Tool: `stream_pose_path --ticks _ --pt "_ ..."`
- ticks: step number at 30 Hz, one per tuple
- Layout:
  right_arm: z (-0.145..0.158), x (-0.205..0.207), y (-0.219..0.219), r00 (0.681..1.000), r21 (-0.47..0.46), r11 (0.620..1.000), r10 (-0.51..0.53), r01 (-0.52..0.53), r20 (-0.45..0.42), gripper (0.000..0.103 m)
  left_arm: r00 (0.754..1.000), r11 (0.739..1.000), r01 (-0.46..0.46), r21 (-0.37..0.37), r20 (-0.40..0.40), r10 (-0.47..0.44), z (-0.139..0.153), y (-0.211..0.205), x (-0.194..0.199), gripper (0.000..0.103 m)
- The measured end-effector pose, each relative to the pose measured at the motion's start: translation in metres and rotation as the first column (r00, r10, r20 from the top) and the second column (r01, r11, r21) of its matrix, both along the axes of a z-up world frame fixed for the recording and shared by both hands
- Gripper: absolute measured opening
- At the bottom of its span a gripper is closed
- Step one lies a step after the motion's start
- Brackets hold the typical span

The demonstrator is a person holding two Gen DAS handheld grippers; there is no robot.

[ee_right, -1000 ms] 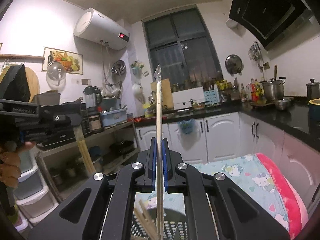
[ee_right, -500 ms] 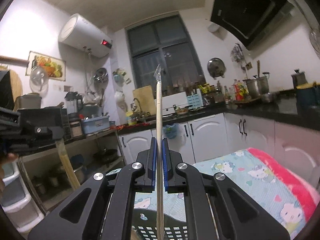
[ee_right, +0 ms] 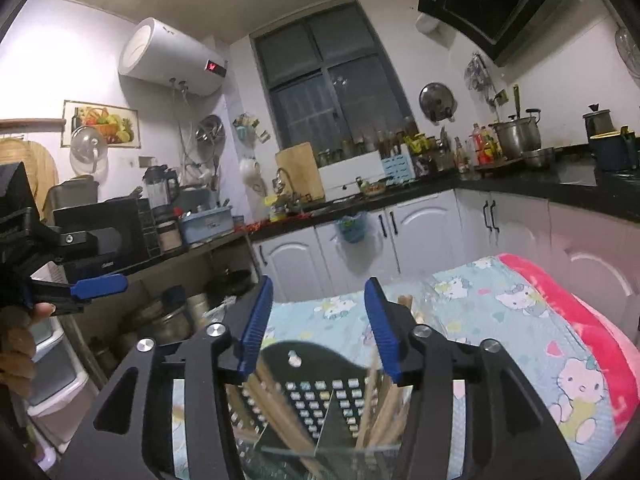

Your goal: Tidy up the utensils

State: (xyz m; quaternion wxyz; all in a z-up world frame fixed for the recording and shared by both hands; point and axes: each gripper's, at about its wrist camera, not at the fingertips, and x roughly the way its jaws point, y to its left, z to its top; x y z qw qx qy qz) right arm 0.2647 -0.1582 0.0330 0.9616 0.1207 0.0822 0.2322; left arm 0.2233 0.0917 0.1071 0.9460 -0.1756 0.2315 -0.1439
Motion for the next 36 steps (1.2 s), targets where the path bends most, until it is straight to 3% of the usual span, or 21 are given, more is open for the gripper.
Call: stream_pose_path --ticks 2,6,19,30,36 --pt "0.003 -0.006 -0.001 1.000 -0.026 1.000 0.009 -0.009 -0.014 0.056 1.000 1.000 -0.015 0.007 0.008 0.015 0.001 0.003 -0.010 0.081" --pt "0.007 -0.023 -0.004 0.998 -0.064 0.997 0.031 -0.034 -0.045 0.065 0.999 0.999 -0.035 0.018 0.015 0.035 0.000 0.005 -0.030 0.092" --pt "0.009 -0.094 -0.016 0.996 -0.200 0.979 0.019 -0.037 -0.091 0.094 0.987 0.980 -0.153 0.128 -0.024 0.157 -0.030 -0.002 -0.088 0.092" --pt "-0.020 -0.135 -0.024 0.966 -0.321 0.947 -0.067 -0.017 -0.249 0.096 0.979 0.971 -0.114 0.208 -0.144 0.146 -0.085 -0.033 -0.120 0.092" --pt "-0.039 -0.149 -0.025 0.956 -0.373 0.928 -0.098 -0.013 -0.276 0.096 0.969 0.964 -0.127 0.233 -0.180 0.171 -0.113 -0.045 -0.136 0.092"
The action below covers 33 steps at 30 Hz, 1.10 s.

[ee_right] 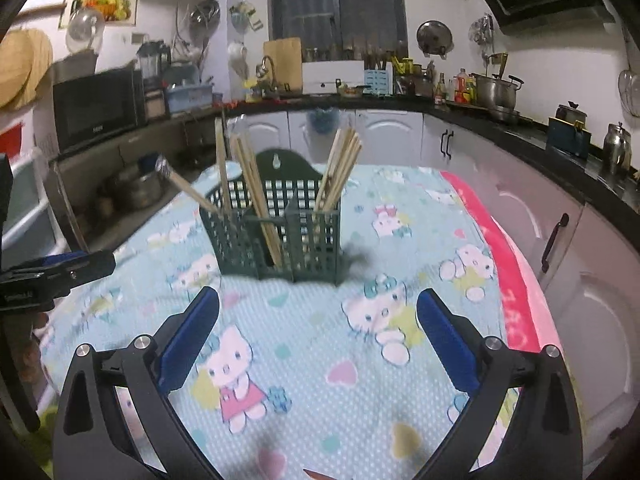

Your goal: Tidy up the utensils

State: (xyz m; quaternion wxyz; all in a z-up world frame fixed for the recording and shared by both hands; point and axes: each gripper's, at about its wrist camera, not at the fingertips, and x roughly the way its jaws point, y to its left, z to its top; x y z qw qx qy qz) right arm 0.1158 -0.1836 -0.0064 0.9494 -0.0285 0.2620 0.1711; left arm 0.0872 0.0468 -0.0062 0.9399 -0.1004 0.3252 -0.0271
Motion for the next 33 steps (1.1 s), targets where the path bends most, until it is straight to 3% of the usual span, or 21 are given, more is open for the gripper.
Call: stream_pose_path --ticks 7,11,16,33 --pt "-0.017 -0.022 -0.006 0.996 -0.004 1.000 -0.027 0.027 0.081 0.096 0.998 0.996 -0.030 0.090 0.066 0.024 -0.016 -0.016 -0.020 0.092" --pt "-0.019 -0.037 -0.014 0.978 0.018 0.999 -0.047 0.044 0.205 0.096 0.994 0.994 -0.039 0.097 0.110 0.029 -0.019 -0.020 -0.028 0.092" --pt "-0.015 -0.048 -0.020 0.953 0.053 0.998 -0.051 0.037 0.300 0.097 0.988 0.995 -0.052 0.084 0.151 0.039 -0.020 -0.021 -0.034 0.092" --pt "-0.021 -0.049 -0.011 0.958 0.057 0.998 -0.016 0.000 0.285 0.097 0.981 0.996 -0.052 0.071 0.191 0.037 -0.018 -0.025 -0.037 0.092"
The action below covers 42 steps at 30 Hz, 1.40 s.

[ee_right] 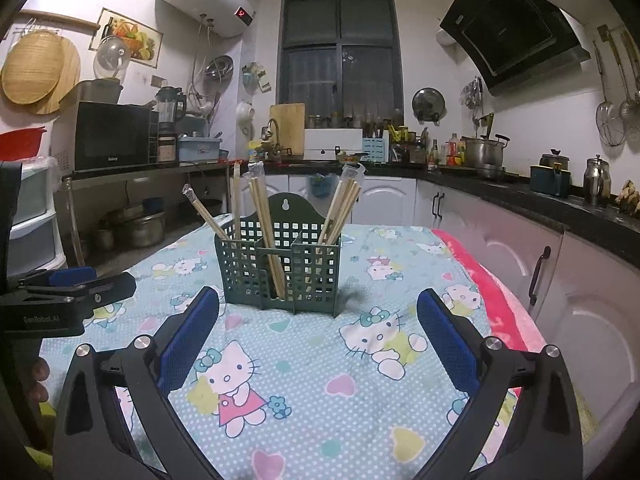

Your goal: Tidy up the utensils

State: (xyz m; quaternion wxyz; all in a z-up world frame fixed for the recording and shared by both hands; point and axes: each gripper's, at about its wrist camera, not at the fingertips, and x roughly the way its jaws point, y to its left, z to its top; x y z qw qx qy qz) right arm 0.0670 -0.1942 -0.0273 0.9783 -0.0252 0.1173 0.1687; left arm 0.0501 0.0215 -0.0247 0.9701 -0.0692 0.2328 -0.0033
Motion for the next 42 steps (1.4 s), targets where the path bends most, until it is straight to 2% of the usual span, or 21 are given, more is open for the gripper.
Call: stream_pose_path --ticks 42 --pt "-0.0012 -0.0030 0.0038 1.000 0.000 1.000 0.007 -0.007 -0.005 0.097 1.000 1.000 0.001 -0.010 0.014 -0.001 0.0054 0.0033 -0.0042 0.092"
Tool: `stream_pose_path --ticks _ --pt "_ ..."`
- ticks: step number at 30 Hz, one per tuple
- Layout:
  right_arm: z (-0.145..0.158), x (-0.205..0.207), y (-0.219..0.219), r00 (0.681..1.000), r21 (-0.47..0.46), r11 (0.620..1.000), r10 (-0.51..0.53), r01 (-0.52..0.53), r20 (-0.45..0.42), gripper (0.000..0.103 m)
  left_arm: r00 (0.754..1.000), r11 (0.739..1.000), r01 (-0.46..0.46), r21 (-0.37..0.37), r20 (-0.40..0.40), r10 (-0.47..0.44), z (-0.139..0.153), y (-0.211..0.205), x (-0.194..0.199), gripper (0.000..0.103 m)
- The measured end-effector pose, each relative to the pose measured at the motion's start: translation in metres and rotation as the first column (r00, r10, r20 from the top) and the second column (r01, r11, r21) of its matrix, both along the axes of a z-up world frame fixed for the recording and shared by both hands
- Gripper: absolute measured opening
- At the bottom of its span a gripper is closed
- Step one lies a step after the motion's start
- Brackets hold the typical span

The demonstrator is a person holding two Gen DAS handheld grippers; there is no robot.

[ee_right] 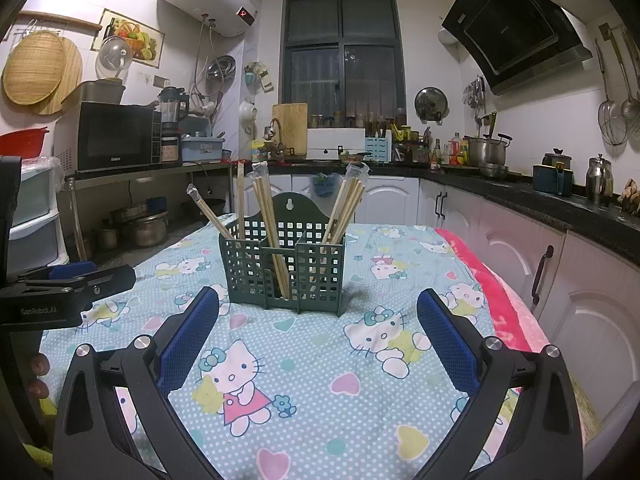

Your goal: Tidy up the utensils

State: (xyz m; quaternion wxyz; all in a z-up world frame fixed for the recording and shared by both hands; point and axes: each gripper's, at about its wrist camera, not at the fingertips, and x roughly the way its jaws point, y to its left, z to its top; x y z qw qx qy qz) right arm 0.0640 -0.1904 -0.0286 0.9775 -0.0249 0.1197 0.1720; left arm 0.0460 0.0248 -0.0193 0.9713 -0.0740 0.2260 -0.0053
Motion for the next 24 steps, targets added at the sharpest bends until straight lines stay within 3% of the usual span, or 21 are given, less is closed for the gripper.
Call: stream_pose_path --ticks 15,19,22,24 --pt "0.000 0.005 -0.008 0.999 0.013 0.999 -0.030 0.031 -0.017 0.097 0.999 1.000 0.006 -0.028 -0.048 -0.008 -0.009 0.003 0.007 0.092" --pt "-0.001 0.015 -0.016 0.997 0.031 0.998 -0.052 0.054 -0.059 0.097 0.998 0.999 -0.004 -0.053 -0.069 0.000 -0.010 0.013 0.014 0.092" --pt "-0.001 0.041 -0.027 0.985 0.030 0.996 -0.082 0.087 -0.151 0.097 0.986 0.998 -0.051 -0.036 -0.161 0.045 -0.015 0.035 0.039 0.092" --pt "-0.004 0.074 -0.038 0.960 -0.011 0.989 -0.145 0.146 -0.241 0.097 0.955 0.993 -0.118 -0.023 -0.275 0.107 -0.027 0.062 0.073 0.092"
